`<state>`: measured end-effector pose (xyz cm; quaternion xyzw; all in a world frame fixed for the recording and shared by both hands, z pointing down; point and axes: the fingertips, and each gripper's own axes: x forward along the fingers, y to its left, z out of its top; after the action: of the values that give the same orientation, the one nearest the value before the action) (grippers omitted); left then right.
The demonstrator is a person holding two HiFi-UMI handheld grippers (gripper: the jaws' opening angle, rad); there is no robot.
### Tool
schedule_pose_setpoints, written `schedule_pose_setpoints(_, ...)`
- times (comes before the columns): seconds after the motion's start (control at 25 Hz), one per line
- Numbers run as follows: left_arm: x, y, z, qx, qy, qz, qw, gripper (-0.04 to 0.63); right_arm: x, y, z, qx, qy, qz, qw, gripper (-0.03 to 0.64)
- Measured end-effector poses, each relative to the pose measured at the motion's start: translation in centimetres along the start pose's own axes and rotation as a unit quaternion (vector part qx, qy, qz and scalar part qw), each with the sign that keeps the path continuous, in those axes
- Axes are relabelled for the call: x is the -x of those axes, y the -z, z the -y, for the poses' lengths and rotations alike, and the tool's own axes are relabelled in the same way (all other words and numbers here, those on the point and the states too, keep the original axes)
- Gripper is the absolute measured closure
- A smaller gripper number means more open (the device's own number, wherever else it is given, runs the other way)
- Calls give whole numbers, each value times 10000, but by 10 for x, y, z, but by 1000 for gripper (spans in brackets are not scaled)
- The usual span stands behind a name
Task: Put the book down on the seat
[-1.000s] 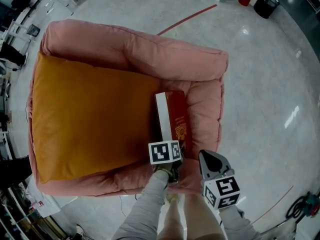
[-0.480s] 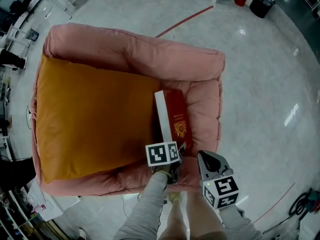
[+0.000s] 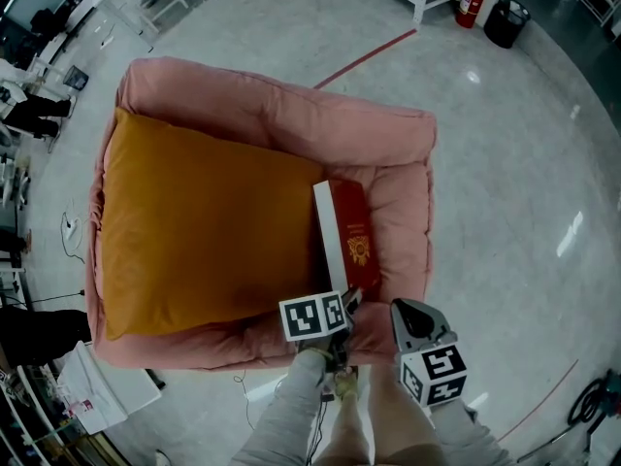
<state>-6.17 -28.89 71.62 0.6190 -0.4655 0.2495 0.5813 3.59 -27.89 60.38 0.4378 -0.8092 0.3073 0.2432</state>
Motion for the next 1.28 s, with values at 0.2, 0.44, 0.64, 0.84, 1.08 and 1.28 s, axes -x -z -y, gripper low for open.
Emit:
schedule_pose_setpoints(0.2, 24, 11, 3, -50, 49, 70, 10000, 285, 14, -2, -15, 31, 19, 106, 9999, 612)
schedule_pose_setpoints(0.44, 52, 25, 14, -318, 60, 190, 9993, 345, 30, 1, -25, 121, 38, 191, 9997, 612)
schedule_pose_setpoints(0.64, 80, 37, 25, -482, 32, 390, 9981, 435, 47, 5, -36, 173, 67, 236, 9995, 612)
schedule_pose_setpoints(0.84, 113, 45, 38, -723, -135, 677, 9950, 514, 70, 4, -47, 260, 102, 293, 9992, 612)
schedule_pose_setpoints(1.08, 144, 58, 42, -908, -202, 907, 9915, 576, 91, 6, -70, 334, 101, 413, 9985, 612)
schedule_pose_setpoints(1.28, 168, 70, 51, -957, -87, 1005, 9903, 588, 107, 14, -85, 349, 63, 433, 9984, 612)
